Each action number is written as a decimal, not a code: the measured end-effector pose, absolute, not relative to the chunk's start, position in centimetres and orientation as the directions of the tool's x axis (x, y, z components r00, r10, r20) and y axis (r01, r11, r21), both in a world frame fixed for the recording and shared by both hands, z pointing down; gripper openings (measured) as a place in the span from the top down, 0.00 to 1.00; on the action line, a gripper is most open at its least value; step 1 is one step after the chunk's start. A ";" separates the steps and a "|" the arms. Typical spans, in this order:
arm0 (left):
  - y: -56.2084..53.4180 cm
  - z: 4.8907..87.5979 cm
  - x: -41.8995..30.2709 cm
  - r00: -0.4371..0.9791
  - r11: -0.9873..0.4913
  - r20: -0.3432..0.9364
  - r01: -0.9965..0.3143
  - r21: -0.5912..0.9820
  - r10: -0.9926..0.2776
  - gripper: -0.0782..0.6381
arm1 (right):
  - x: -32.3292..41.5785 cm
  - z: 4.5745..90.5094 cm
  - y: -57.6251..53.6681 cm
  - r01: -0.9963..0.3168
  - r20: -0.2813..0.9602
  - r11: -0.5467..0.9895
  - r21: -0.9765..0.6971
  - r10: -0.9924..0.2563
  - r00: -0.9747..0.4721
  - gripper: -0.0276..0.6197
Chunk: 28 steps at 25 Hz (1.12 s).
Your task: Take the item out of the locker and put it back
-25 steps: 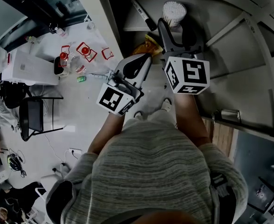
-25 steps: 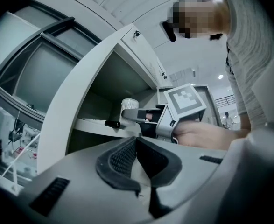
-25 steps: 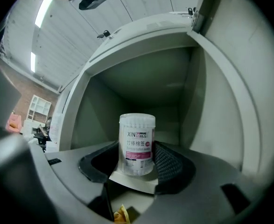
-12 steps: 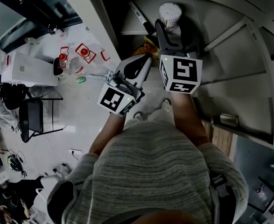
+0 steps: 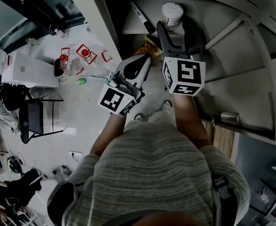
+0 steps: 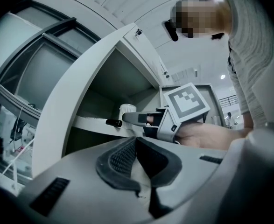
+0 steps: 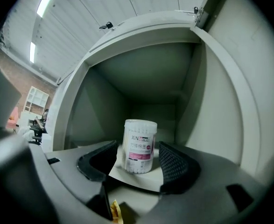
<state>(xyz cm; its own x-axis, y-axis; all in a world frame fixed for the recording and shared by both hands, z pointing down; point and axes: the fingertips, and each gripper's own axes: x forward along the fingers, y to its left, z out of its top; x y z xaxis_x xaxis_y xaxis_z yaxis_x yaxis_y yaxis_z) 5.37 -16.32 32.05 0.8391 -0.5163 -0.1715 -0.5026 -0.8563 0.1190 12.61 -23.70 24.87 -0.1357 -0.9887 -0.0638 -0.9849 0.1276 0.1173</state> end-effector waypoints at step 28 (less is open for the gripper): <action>-11.9 30.4 4.1 0.850 -0.875 -0.208 -0.477 0.082 -0.483 0.88 | 9.1 25.5 -14.0 -0.959 -0.104 0.235 0.159 -0.962 -0.253 0.91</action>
<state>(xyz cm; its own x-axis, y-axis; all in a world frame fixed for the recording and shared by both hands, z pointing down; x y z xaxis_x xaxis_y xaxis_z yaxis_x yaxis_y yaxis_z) 4.06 -11.86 30.41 0.8504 -0.4834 -0.2080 -0.4772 -0.8749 0.0824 9.12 -14.04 25.51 -0.2534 -0.9617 -0.1042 -0.9588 0.2354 0.1592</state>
